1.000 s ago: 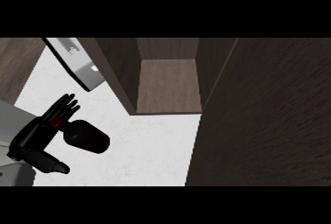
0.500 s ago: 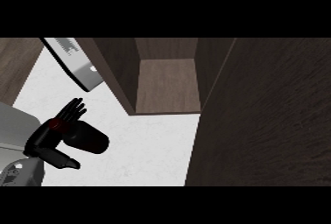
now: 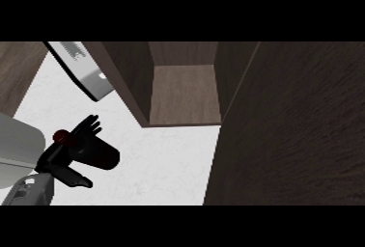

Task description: Pick up the wine, place it into the cabinet and close the cabinet

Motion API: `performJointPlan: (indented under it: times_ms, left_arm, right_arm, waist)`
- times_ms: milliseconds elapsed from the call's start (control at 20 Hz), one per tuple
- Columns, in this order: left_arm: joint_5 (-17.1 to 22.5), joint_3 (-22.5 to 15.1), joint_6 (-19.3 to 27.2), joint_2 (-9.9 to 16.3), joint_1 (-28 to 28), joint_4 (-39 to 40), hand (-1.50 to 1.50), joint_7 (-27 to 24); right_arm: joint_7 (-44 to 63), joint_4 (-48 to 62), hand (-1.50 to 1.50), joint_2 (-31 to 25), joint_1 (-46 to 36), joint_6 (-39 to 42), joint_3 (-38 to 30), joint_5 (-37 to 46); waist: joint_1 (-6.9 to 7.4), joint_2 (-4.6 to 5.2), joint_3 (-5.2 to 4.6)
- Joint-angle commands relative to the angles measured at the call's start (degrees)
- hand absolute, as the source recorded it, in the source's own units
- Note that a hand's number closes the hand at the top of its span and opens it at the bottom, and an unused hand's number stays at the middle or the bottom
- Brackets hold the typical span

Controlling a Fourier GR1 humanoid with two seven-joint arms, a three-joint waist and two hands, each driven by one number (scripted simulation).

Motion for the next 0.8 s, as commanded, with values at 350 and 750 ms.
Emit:
performJointPlan:
  times_ms: [350,750]
  left_arm:
    - [-2.1,-2.4,-2.1,-1.1,-0.5,5.7,-1.5,-10.9]
    - [2.0,-0.6,-3.6,-2.5,-5.8,9.7,1.5,-8.0]
  right_arm:
    - [2.7,-11.5,-1.5,-4.5,3.0,-1.7,1.2,6.6]
    - [3.7,-10.6,-1.5,-5.5,1.6,-2.8,2.0,7.0]
  waist:
    - [-0.55,-0.12,-0.03]
    - [-0.54,-0.17,-0.02]
